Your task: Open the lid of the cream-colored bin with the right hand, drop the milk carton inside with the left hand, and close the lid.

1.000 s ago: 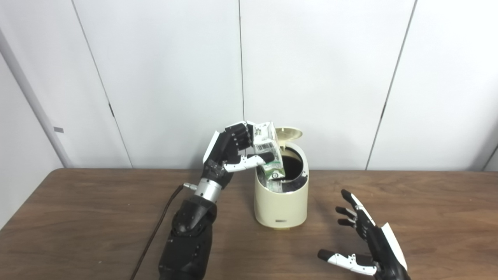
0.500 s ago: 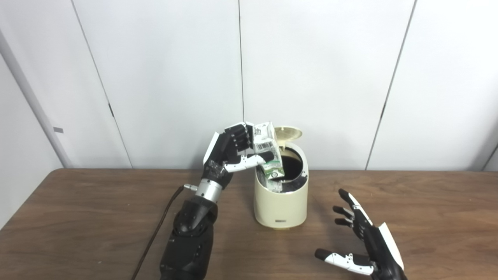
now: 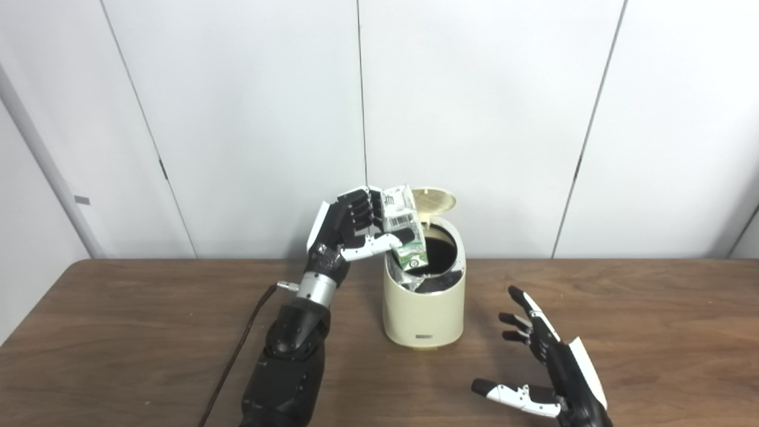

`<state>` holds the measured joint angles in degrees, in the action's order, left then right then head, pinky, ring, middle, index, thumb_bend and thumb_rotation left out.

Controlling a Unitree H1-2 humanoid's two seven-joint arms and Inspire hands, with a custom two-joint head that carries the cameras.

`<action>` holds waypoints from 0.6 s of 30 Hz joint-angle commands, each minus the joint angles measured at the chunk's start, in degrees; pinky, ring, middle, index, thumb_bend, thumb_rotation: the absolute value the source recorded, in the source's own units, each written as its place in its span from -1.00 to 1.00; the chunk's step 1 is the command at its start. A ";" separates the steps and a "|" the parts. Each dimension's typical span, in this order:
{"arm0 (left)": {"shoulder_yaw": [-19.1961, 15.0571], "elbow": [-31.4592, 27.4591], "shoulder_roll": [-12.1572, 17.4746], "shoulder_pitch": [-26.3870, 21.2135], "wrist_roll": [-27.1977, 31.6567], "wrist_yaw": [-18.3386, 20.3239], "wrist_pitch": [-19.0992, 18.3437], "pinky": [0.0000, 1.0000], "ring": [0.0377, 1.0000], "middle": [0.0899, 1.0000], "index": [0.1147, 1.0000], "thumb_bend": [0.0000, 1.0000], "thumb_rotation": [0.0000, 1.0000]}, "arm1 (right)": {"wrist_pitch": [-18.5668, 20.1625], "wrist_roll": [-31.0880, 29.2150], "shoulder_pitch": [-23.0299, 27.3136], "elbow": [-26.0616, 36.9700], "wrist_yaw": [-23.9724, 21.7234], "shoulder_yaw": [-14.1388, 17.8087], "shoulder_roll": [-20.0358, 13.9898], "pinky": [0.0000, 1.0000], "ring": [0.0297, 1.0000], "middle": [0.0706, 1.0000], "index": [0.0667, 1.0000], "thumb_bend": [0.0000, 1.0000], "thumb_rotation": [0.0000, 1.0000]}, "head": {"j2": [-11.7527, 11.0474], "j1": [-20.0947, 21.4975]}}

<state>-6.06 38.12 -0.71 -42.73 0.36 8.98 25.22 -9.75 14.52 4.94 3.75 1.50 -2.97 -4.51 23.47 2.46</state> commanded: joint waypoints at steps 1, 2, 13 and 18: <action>0.33 -0.05 -0.22 -4.10 0.67 -0.42 1.71 -0.22 -0.11 -0.11 -0.11 -0.04 -1.00 | -2.38 -0.03 1.18 2.20 0.50 -0.15 0.12 0.48 0.66 0.90 0.84 0.58 -0.43 | 0.09 0.06; 0.43 0.02 -0.22 -4.09 0.64 -0.50 1.71 -0.22 -0.11 -0.11 -0.12 -0.04 -1.00 | -2.19 0.13 1.11 2.41 0.57 -0.22 0.17 0.47 0.66 0.90 0.84 0.58 -0.43 | 0.15 0.06; 2.38 -0.34 0.16 -3.54 0.18 -1.88 1.71 -0.22 -0.12 -0.12 -0.12 -0.04 -1.00 | -0.76 0.25 0.95 3.98 0.46 -0.74 0.53 0.42 0.64 0.89 0.84 0.57 -0.46 | 0.30 0.02; 3.58 -0.99 0.30 -3.09 -0.28 -2.63 1.71 -0.22 -0.12 -0.12 -0.12 -0.04 -1.00 | -1.37 0.18 1.05 3.44 0.69 -0.63 0.40 0.45 0.64 0.89 0.84 0.59 -0.43 | 0.47 0.09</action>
<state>-3.18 38.63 -0.19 -43.06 0.31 6.56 25.43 -9.48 15.11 4.70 5.72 1.85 -3.68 -4.22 23.91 2.55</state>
